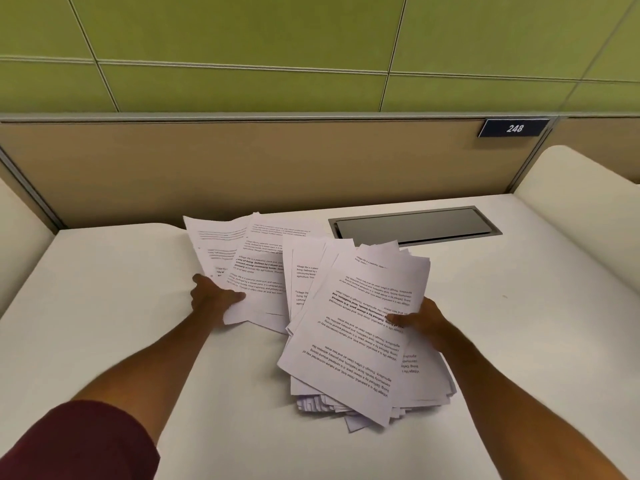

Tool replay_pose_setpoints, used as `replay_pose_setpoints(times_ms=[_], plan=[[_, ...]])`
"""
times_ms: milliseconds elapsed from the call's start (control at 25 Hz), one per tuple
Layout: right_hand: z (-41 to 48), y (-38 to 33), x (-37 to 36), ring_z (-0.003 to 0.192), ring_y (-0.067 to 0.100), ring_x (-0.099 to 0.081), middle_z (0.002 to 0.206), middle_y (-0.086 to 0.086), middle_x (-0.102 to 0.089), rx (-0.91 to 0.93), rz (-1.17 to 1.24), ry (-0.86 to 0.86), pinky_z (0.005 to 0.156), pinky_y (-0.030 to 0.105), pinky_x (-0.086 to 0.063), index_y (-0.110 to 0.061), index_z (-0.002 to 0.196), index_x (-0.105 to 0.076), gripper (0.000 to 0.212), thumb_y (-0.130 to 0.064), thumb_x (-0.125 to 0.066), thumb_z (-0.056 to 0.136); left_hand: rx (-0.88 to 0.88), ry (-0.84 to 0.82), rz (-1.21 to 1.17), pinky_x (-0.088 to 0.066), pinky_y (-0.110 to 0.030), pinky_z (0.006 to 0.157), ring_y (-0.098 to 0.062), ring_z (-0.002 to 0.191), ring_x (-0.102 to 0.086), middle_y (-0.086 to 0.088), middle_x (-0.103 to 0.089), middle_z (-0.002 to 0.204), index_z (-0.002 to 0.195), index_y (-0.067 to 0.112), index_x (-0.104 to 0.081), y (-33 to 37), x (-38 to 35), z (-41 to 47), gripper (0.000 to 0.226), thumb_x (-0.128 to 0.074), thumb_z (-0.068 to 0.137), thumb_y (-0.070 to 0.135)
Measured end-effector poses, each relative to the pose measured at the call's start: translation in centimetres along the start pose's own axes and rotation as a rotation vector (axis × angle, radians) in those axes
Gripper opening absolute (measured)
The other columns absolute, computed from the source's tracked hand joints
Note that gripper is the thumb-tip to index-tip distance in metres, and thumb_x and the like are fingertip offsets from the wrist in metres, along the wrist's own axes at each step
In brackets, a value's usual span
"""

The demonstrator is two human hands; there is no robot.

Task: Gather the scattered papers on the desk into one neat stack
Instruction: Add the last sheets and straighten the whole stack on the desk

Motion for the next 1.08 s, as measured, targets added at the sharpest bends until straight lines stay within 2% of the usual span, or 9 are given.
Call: replay_pose_setpoints(times_ms=[80, 240, 400, 560, 680, 800, 880, 960, 1080], plan=[[0.0, 0.0, 0.0, 0.101, 0.044, -0.067, 0.117, 0.021, -0.069, 0.000, 0.000, -0.013, 0.090, 0.061, -0.053, -0.001, 0.121, -0.061, 0.053, 0.005, -0.079, 0.072, -0.028, -0.002, -0.080, -0.046, -0.045, 0.095, -0.039, 0.123, -0.049, -0.021, -0.051, 0.134, 0.126, 0.002, -0.039, -0.2, -0.7, -0.7, 0.075, -0.086, 0.068, 0.012], [0.0, -0.1, 0.3, 0.107, 0.045, -0.064, 0.122, 0.022, -0.066, 0.006, -0.011, -0.019, 0.094, 0.060, -0.051, 0.000, 0.124, -0.059, 0.055, 0.005, -0.079, 0.073, -0.114, 0.009, -0.232, -0.049, -0.044, 0.093, -0.039, 0.117, -0.054, -0.021, -0.055, 0.131, 0.128, 0.005, -0.048, 0.1, -1.5, -2.0, 0.054, -0.071, 0.079, -0.004], [0.2, 0.1, 0.6, 0.108, 0.046, -0.064, 0.122, 0.022, -0.066, 0.007, 0.000, -0.035, 0.095, 0.060, -0.050, 0.001, 0.124, -0.059, 0.056, 0.005, -0.079, 0.073, -0.167, 0.118, -0.325, -0.049, -0.057, 0.096, -0.040, 0.119, -0.052, -0.018, -0.052, 0.132, 0.131, 0.010, -0.044, 0.2, 1.2, -2.4, 0.052, -0.063, 0.084, -0.004], [0.3, 0.1, 0.7, 0.107, 0.045, -0.064, 0.121, 0.023, -0.066, 0.023, 0.023, -0.054, 0.094, 0.060, -0.051, 0.002, 0.123, -0.059, 0.056, 0.006, -0.080, 0.072, -0.182, 0.191, -0.618, -0.050, -0.036, 0.085, -0.031, 0.112, -0.056, -0.016, -0.053, 0.134, 0.133, 0.008, -0.043, 0.6, 5.4, -2.8, 0.057, -0.064, 0.083, -0.008], [0.4, 0.1, 0.8, 0.107, 0.045, -0.064, 0.121, 0.023, -0.066, 0.040, 0.027, -0.071, 0.094, 0.060, -0.051, 0.002, 0.123, -0.059, 0.056, 0.006, -0.080, 0.071, -0.219, 0.038, -0.700, -0.050, -0.040, 0.089, -0.026, 0.107, -0.057, -0.015, -0.055, 0.133, 0.133, 0.005, -0.043, 1.0, 5.7, -4.5, 0.058, -0.065, 0.082, -0.011], [0.2, 0.0, 0.8, 0.107, 0.044, -0.064, 0.121, 0.022, -0.066, 0.069, 0.008, -0.117, 0.093, 0.060, -0.051, 0.001, 0.124, -0.057, 0.055, 0.003, -0.079, 0.074, -0.255, -0.230, -0.840, -0.058, -0.038, 0.079, -0.027, 0.103, -0.063, -0.015, -0.059, 0.129, 0.129, 0.000, -0.046, 0.9, 2.7, -7.6, 0.050, -0.060, 0.083, -0.015], [0.0, -0.1, 0.9, 0.104, 0.042, -0.066, 0.119, 0.020, -0.067, 0.087, -0.002, -0.140, 0.091, 0.060, -0.053, -0.001, 0.123, -0.056, 0.053, 0.000, -0.079, 0.075, -0.263, -0.361, -0.936, -0.060, -0.038, 0.078, -0.030, 0.106, -0.064, -0.016, -0.060, 0.130, 0.132, -0.005, -0.046, 0.8, 0.2, -9.7, 0.050, -0.055, 0.085, -0.017], [0.0, 0.0, 1.0, 0.099, 0.038, -0.069, 0.116, 0.017, -0.069, 0.118, -0.008, -0.157, 0.086, 0.055, -0.057, -0.003, 0.121, -0.057, 0.052, -0.003, -0.081, 0.074, -0.233, -0.394, -0.967, -0.059, -0.040, 0.082, -0.032, 0.110, -0.061, -0.017, -0.059, 0.131, 0.133, -0.004, -0.045, 0.3, -1.6, -11.0, 0.050, -0.051, 0.086, -0.018], [0.2, 0.2, 1.2, 0.087, 0.026, -0.074, 0.112, 0.014, -0.071, 0.170, -0.018, -0.202, 0.067, 0.038, -0.062, -0.010, 0.114, -0.059, 0.045, -0.007, -0.081, 0.075, -0.238, -0.385, -1.110, -0.061, -0.034, 0.072, -0.021, 0.097, -0.070, -0.005, -0.073, 0.111, 0.116, 0.009, -0.060, 0.5, -2.1, -12.3, 0.043, -0.046, 0.087, -0.020]])
Point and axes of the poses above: each hand's wrist, its own z-axis towards the middle knuckle, its own x-axis out of the back of the hand, y = z × x, the point moved 5 cm from there along z, towards the middle knuckle
